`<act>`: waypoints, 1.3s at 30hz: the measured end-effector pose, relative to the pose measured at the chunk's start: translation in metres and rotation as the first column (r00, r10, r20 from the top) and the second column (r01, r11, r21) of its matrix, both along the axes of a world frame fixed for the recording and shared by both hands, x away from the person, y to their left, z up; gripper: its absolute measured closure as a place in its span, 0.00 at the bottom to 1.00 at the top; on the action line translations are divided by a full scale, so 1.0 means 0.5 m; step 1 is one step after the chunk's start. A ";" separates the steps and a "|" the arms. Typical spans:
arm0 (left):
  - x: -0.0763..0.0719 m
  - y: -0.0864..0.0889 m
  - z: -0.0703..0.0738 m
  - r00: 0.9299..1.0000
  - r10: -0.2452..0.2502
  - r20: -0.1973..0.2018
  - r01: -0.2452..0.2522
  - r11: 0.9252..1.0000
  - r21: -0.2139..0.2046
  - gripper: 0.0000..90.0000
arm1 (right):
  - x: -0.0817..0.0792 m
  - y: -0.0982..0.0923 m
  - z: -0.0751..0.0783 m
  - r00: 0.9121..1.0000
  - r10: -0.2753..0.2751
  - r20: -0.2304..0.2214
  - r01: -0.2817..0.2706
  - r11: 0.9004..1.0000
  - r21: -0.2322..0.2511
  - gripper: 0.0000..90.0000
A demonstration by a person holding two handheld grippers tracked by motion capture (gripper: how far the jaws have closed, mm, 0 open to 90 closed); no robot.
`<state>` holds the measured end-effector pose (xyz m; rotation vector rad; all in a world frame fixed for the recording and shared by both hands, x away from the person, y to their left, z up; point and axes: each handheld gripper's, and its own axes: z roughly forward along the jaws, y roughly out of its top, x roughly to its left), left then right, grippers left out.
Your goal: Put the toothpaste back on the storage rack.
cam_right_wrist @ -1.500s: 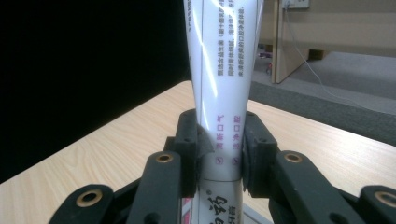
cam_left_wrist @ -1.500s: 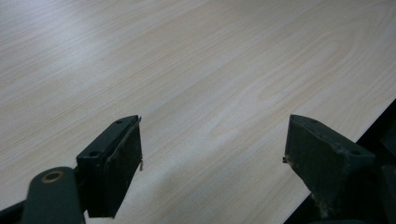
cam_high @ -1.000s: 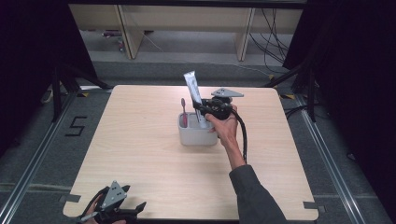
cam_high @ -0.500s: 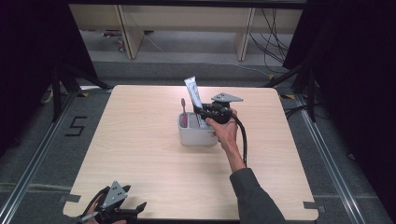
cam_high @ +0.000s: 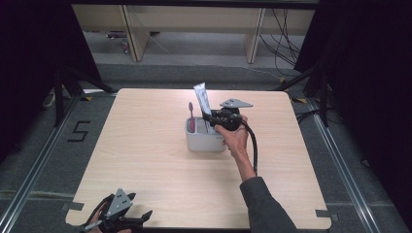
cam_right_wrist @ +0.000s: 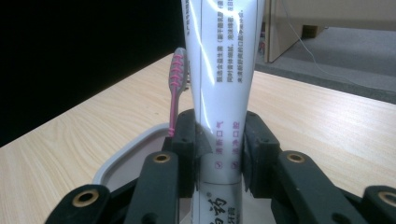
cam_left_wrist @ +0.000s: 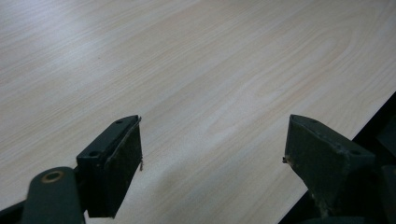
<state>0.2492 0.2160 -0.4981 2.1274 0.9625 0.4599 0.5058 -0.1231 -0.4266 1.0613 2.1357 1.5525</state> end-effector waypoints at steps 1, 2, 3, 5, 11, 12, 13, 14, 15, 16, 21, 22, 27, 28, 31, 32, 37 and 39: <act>-0.001 -0.001 -0.001 1.000 0.000 -0.001 0.000 1.000 -0.011 0.20 | 0.001 -0.001 -0.002 1.000 0.003 0.006 -0.003 1.000 0.000 0.78; -0.002 0.000 0.000 1.000 -0.010 -0.007 0.010 1.000 0.004 0.21 | -0.002 -0.001 -0.004 1.000 -0.008 -0.012 0.008 1.000 0.004 0.78; -0.001 0.001 -0.001 1.000 -0.009 -0.001 0.009 1.000 0.009 0.20 | -0.001 -0.002 -0.005 1.000 0.002 -0.005 -0.002 1.000 -0.007 0.78; -0.001 -0.001 0.000 1.000 -0.003 -0.003 0.003 1.000 -0.012 0.21 | -0.003 -0.002 -0.006 1.000 0.002 -0.005 -0.002 1.000 -0.017 0.78; -0.001 -0.002 -0.001 1.000 -0.002 -0.001 0.002 1.000 -0.009 0.20 | -0.011 -0.001 -0.002 1.000 -0.002 -0.012 0.002 1.000 -0.031 0.78; 0.000 -0.001 -0.001 1.000 -0.006 -0.004 0.007 1.000 0.004 0.20 | -0.012 -0.002 -0.002 1.000 -0.001 -0.008 0.001 0.999 -0.034 0.78; -0.001 0.000 0.000 1.000 -0.009 -0.005 0.010 1.000 0.014 0.21 | -0.012 -0.003 -0.002 1.000 -0.004 -0.002 0.004 0.999 -0.042 0.78; -0.001 0.000 -0.002 1.000 -0.015 0.001 0.015 1.000 0.005 0.20 | -0.012 -0.003 -0.002 1.000 -0.002 -0.001 0.002 0.999 -0.040 0.78; -0.001 0.000 -0.002 1.000 -0.017 -0.001 0.017 1.000 0.003 0.20 | -0.012 -0.003 -0.002 1.000 -0.002 -0.003 0.002 0.999 -0.043 0.78; 0.000 0.000 -0.001 1.000 -0.011 -0.005 0.011 1.000 0.014 0.20 | -0.013 -0.003 -0.001 1.000 0.001 -0.015 -0.002 0.999 -0.043 0.78; -0.002 0.000 -0.001 1.000 -0.014 -0.003 0.014 1.000 0.006 0.20 | -0.016 -0.005 -0.004 1.000 0.002 -0.014 -0.003 0.998 -0.064 0.78; 0.000 0.001 0.000 1.000 -0.011 -0.006 0.011 1.000 0.013 0.21 | -0.017 -0.004 -0.004 1.000 0.001 -0.016 -0.002 0.998 -0.067 0.78; -0.003 -0.003 -0.002 1.000 -0.007 -0.003 0.007 1.000 -0.008 0.20 | -0.022 -0.006 -0.005 0.999 -0.001 -0.037 -0.002 0.997 -0.080 0.78; -0.001 -0.001 -0.001 1.000 -0.012 -0.004 0.012 1.000 -0.001 0.20 | -0.022 -0.007 -0.005 1.000 -0.002 -0.028 0.000 0.997 -0.082 0.78; -0.003 -0.003 -0.003 1.000 -0.009 -0.004 0.009 1.000 -0.008 0.20 | -0.024 -0.012 -0.006 1.000 -0.012 -0.023 0.011 0.997 -0.071 0.70; -0.002 -0.003 -0.004 1.000 -0.011 -0.004 0.011 1.000 -0.012 0.20 | -0.025 -0.013 -0.005 0.999 -0.028 -0.021 0.026 0.997 -0.070 0.72; -0.003 -0.005 -0.004 1.000 -0.010 -0.005 0.010 1.000 -0.017 0.20 | -0.033 -0.026 0.014 0.999 -0.034 -0.005 0.034 0.996 -0.083 0.65; -0.002 -0.005 -0.003 1.000 -0.006 -0.002 0.006 1.000 -0.014 0.20 | -0.037 -0.032 0.017 0.999 -0.035 0.009 0.035 0.996 -0.085 0.64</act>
